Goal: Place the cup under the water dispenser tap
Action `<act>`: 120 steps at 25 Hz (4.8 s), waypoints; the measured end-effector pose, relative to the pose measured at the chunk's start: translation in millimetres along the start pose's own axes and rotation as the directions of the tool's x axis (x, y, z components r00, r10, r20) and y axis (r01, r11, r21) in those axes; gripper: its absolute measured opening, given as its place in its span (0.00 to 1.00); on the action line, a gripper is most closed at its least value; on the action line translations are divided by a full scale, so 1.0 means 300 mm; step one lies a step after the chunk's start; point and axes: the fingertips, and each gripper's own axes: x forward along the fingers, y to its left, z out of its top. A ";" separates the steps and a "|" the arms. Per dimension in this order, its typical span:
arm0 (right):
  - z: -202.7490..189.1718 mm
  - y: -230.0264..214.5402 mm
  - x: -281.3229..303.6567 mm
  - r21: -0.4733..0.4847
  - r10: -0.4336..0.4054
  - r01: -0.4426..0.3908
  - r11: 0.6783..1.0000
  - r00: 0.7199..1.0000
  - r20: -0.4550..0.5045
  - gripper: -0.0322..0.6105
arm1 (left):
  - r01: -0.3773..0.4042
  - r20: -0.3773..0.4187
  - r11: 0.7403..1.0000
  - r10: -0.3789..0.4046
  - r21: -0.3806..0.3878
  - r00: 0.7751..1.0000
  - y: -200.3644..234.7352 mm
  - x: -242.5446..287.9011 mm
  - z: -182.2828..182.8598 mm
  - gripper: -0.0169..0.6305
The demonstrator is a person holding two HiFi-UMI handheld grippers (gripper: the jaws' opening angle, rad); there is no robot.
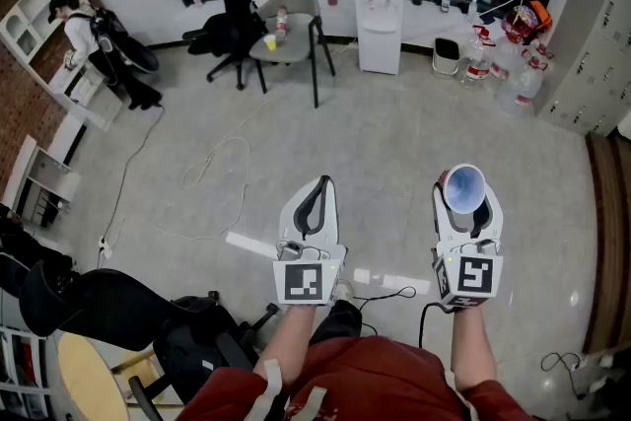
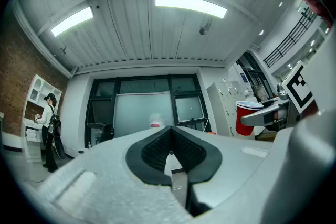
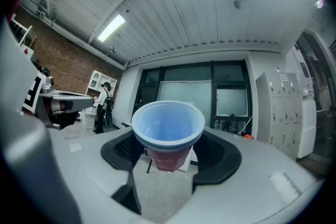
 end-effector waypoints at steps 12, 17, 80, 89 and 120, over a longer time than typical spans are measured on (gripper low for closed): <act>0.005 0.153 0.451 0.051 -0.041 0.041 0.998 0.999 -0.004 0.50 | 0.023 -0.006 1.000 -0.023 0.009 1.000 0.389 0.287 -0.093 0.03; -0.004 0.145 0.540 0.051 -0.036 0.036 0.998 0.999 0.004 0.50 | 0.016 0.002 1.000 -0.016 -0.002 1.000 0.444 0.372 -0.114 0.03; -0.830 -0.935 3.047 0.053 0.056 -0.048 0.997 0.986 -0.157 0.50 | 0.054 -0.067 0.998 -0.053 0.016 0.996 0.596 3.074 -1.058 0.03; -1.053 -0.876 3.413 0.085 0.061 -0.042 0.996 0.970 -0.234 0.50 | 0.127 -0.151 0.992 -0.122 0.026 0.981 0.736 3.378 -1.343 0.03; -2.129 -0.689 3.553 0.118 0.087 -0.049 0.992 0.933 -0.348 0.50 | 0.144 -0.265 0.988 -0.151 -0.046 0.952 0.641 3.363 -2.491 0.03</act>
